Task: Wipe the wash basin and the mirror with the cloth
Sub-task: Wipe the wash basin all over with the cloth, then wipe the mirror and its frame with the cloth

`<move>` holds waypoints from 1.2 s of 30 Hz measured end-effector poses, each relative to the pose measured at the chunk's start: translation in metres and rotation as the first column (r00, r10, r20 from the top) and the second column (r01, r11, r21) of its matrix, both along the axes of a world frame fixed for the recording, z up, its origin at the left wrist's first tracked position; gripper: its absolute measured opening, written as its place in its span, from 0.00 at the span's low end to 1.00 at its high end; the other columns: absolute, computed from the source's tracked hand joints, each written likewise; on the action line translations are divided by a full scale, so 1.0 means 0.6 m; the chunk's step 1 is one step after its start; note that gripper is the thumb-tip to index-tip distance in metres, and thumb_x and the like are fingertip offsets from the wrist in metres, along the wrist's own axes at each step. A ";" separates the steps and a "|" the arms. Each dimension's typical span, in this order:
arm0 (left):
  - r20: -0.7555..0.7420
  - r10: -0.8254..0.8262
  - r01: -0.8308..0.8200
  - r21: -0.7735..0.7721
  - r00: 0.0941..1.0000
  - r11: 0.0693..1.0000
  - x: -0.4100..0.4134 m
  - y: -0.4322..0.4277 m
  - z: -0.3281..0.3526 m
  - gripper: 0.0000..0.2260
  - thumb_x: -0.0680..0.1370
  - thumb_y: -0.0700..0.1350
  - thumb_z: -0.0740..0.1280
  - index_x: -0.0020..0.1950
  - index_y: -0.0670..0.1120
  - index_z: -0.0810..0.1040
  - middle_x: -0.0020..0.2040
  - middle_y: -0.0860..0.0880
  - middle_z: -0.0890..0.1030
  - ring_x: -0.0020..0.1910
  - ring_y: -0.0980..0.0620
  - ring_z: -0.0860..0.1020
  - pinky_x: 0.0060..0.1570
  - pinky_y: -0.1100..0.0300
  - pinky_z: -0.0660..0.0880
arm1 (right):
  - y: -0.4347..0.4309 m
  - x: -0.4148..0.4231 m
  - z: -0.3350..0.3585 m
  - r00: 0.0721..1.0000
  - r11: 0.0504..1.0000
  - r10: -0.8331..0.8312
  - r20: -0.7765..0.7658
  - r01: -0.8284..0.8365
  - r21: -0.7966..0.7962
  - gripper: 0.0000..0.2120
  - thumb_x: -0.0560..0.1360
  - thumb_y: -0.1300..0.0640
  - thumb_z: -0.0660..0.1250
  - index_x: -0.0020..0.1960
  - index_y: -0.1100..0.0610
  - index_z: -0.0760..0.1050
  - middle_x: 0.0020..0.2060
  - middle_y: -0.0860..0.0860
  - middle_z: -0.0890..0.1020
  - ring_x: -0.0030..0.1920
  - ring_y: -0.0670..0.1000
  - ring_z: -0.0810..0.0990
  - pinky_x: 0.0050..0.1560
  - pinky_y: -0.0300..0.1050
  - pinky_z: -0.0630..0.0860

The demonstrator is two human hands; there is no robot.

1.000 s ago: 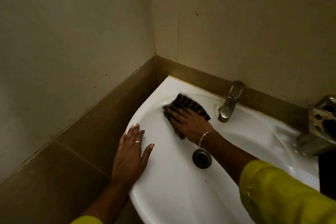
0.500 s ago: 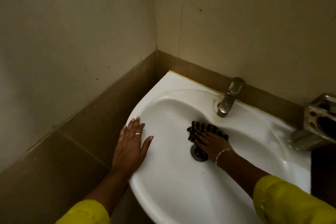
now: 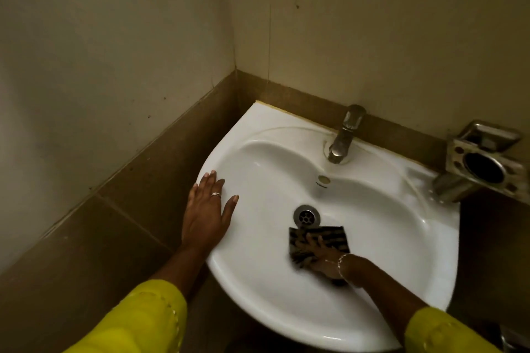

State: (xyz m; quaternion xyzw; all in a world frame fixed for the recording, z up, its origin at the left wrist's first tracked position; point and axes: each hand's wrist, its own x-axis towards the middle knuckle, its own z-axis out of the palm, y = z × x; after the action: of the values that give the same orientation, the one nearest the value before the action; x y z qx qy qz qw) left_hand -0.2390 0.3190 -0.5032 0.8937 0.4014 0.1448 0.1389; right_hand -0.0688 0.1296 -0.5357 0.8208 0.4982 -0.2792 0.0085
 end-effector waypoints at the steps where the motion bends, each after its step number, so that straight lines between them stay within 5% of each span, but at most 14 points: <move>1: 0.000 0.001 -0.001 -0.003 1.000 1.000 0.001 0.001 0.000 0.37 0.72 0.64 0.42 0.71 0.43 0.66 0.75 0.44 0.60 0.76 0.50 0.55 0.72 0.58 0.45 | -0.001 -0.015 0.022 0.990 0.999 -0.037 -0.138 0.037 -0.001 0.30 0.81 0.46 0.42 0.74 0.61 0.38 0.75 0.58 0.41 0.75 0.60 0.44 0.73 0.50 0.45; 3: -0.008 0.000 0.000 -0.013 1.000 1.000 0.002 0.001 0.003 0.34 0.74 0.63 0.44 0.71 0.43 0.66 0.75 0.44 0.60 0.76 0.50 0.55 0.73 0.57 0.45 | -0.011 -0.054 0.060 0.904 0.993 -0.113 -0.412 0.085 -0.086 0.29 0.81 0.51 0.47 0.73 0.66 0.42 0.75 0.58 0.51 0.74 0.54 0.56 0.70 0.36 0.53; 5: 0.005 0.005 -0.005 -0.031 1.000 1.000 0.002 0.000 0.007 0.30 0.76 0.59 0.47 0.71 0.42 0.66 0.75 0.44 0.60 0.76 0.50 0.55 0.73 0.56 0.46 | -0.010 -0.076 0.082 0.707 0.954 -0.298 -0.642 0.232 -0.188 0.22 0.81 0.61 0.53 0.73 0.64 0.55 0.67 0.53 0.69 0.61 0.47 0.70 0.54 0.23 0.65; 10: 0.040 -0.001 0.007 -0.157 0.999 0.988 -0.002 -0.002 0.020 0.35 0.74 0.63 0.43 0.72 0.44 0.64 0.76 0.45 0.59 0.76 0.51 0.53 0.73 0.56 0.45 | -0.019 -0.110 0.130 0.201 0.838 -0.472 -0.859 0.405 -0.365 0.07 0.77 0.57 0.62 0.54 0.56 0.74 0.51 0.52 0.78 0.52 0.49 0.76 0.51 0.38 0.74; 14: 0.149 0.008 0.060 -0.442 0.989 0.895 -0.003 0.005 0.071 0.25 0.81 0.56 0.48 0.71 0.43 0.65 0.75 0.46 0.62 0.75 0.50 0.55 0.72 0.58 0.49 | -0.012 -0.122 0.167 -0.220 0.831 -0.309 -0.925 0.411 -0.375 0.18 0.66 0.54 0.71 0.53 0.62 0.78 0.50 0.57 0.83 0.50 0.54 0.82 0.51 0.46 0.78; 17: 0.272 0.065 0.097 -0.542 0.960 0.835 -0.002 0.014 0.141 0.23 0.81 0.55 0.46 0.68 0.47 0.70 0.70 0.49 0.69 0.70 0.52 0.65 0.66 0.61 0.57 | -0.004 -0.142 0.192 -0.358 0.860 -0.193 -0.914 0.387 -0.333 0.23 0.60 0.56 0.77 0.53 0.64 0.80 0.52 0.60 0.82 0.52 0.57 0.82 0.50 0.49 0.79; 21: 0.469 0.038 0.188 -0.426 0.883 0.885 0.014 0.025 0.251 0.21 0.82 0.51 0.47 0.66 0.46 0.71 0.67 0.49 0.72 0.64 0.59 0.66 0.61 0.67 0.57 | 0.004 -0.147 0.217 -0.545 0.814 -0.098 -0.833 0.438 -0.382 0.36 0.54 0.62 0.82 0.59 0.67 0.76 0.59 0.65 0.77 0.56 0.63 0.79 0.49 0.55 0.80; 27: 0.552 -0.220 0.220 0.068 0.804 0.973 0.052 0.022 0.388 0.27 0.78 0.58 0.48 0.69 0.43 0.68 0.71 0.45 0.68 0.71 0.55 0.62 0.73 0.55 0.57 | 0.034 -0.138 0.311 -0.658 0.743 0.127 -0.743 0.559 -0.368 0.38 0.49 0.64 0.82 0.58 0.69 0.76 0.56 0.67 0.78 0.51 0.67 0.80 0.43 0.64 0.79; 30: 0.547 -0.330 0.195 0.291 0.769 0.937 0.076 0.019 0.456 0.38 0.74 0.69 0.42 0.70 0.44 0.66 0.73 0.46 0.65 0.71 0.59 0.57 0.72 0.59 0.52 | 0.063 -0.125 0.376 -0.626 0.687 0.255 -0.737 0.654 -0.317 0.38 0.55 0.59 0.80 0.63 0.65 0.72 0.56 0.66 0.79 0.50 0.67 0.81 0.42 0.64 0.79; 34: 0.551 -0.417 0.154 0.459 0.723 0.875 0.102 0.010 0.552 0.39 0.74 0.69 0.40 0.72 0.44 0.63 0.75 0.45 0.62 0.73 0.57 0.54 0.73 0.58 0.49 | 0.097 -0.103 0.473 -0.531 0.645 0.420 -0.736 0.745 -0.169 0.26 0.68 0.52 0.65 0.62 0.64 0.72 0.51 0.63 0.82 0.45 0.62 0.83 0.41 0.60 0.79; 36: 0.556 -0.443 0.137 0.505 0.703 0.852 0.111 0.006 0.607 0.40 0.73 0.69 0.39 0.72 0.43 0.62 0.75 0.45 0.61 0.73 0.56 0.53 0.73 0.58 0.49 | 0.115 -0.094 0.524 -0.496 0.653 0.511 -0.702 0.755 -0.058 0.27 0.64 0.52 0.72 0.59 0.65 0.76 0.52 0.63 0.82 0.47 0.62 0.83 0.43 0.60 0.79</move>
State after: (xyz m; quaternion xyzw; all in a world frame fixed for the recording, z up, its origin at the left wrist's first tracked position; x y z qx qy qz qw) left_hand -0.1725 0.3226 -0.1387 0.8459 0.1350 0.5075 0.0930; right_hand -0.1250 0.1989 -0.2213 0.1324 0.1286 -0.6024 -0.7766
